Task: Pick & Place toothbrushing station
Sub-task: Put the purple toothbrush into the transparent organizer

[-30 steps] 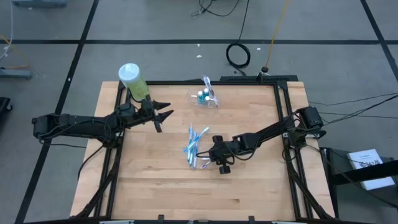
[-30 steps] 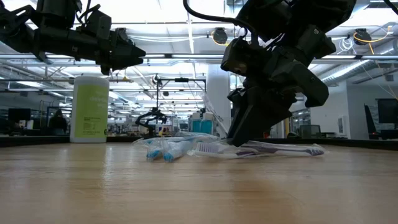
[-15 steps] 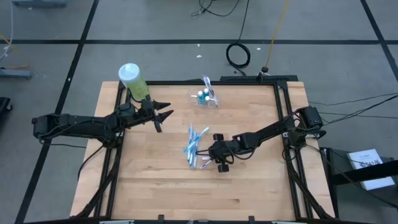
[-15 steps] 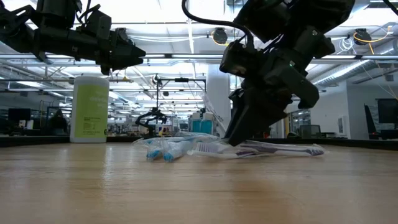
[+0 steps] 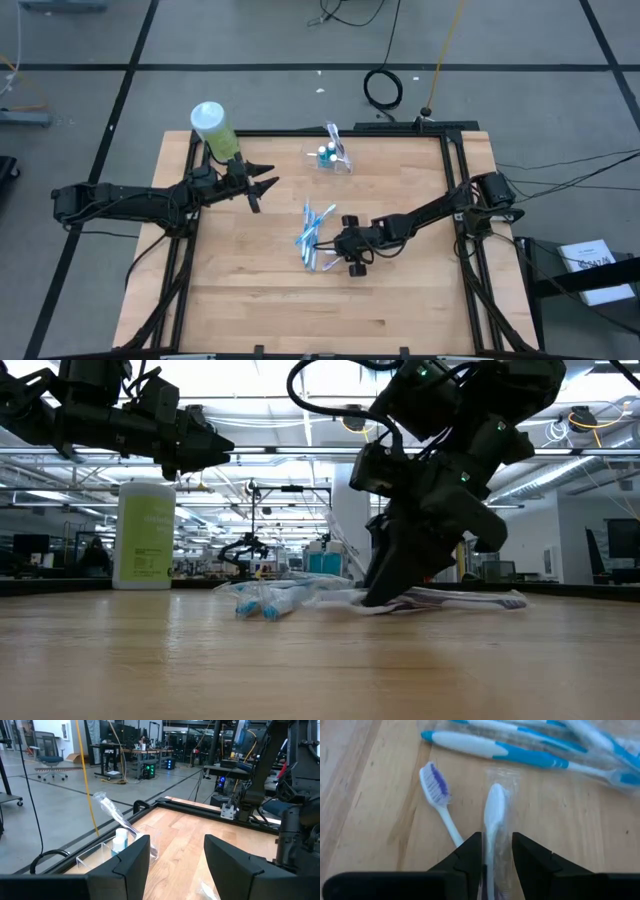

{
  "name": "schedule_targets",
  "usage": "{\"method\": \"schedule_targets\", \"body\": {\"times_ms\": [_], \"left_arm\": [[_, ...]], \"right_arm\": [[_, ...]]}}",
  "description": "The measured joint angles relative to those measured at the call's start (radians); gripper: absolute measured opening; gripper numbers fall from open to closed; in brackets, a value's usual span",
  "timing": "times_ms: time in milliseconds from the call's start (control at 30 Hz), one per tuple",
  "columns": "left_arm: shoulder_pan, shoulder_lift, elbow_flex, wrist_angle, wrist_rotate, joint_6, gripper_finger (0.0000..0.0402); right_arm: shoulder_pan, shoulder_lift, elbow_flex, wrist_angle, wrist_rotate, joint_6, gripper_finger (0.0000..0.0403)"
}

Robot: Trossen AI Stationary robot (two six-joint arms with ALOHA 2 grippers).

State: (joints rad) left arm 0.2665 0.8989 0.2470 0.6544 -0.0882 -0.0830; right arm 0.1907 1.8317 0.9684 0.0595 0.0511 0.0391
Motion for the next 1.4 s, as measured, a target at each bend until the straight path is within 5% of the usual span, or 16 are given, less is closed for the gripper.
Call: {"method": "schedule_targets", "body": {"times_ms": [200, 433, 1000, 1167, 1400], "left_arm": [[0.000, 0.000, 0.000, 0.000, 0.000, 0.000, 0.0196], [0.000, 0.000, 0.000, 0.000, 0.000, 0.000, 0.0196], [0.000, 0.000, 0.000, 0.000, 0.000, 0.000, 0.0196], [0.000, 0.000, 0.000, 0.000, 0.000, 0.000, 0.0196], [0.000, 0.000, 0.000, 0.000, 0.000, 0.000, 0.0196]], "right_arm": [[-0.008, 0.000, -0.001, 0.002, 0.000, 0.001, 0.0080], [-0.011, 0.000, -0.001, 0.002, 0.000, -0.009, 0.0011], [-0.144, -0.276, -0.004, 0.074, -0.001, -0.224, 0.0009], [-0.313, -0.315, -0.087, 0.375, -0.054, -0.252, 0.0007], [-0.576, -0.268, -0.214, 1.012, -0.184, -0.052, 0.0008]]}}
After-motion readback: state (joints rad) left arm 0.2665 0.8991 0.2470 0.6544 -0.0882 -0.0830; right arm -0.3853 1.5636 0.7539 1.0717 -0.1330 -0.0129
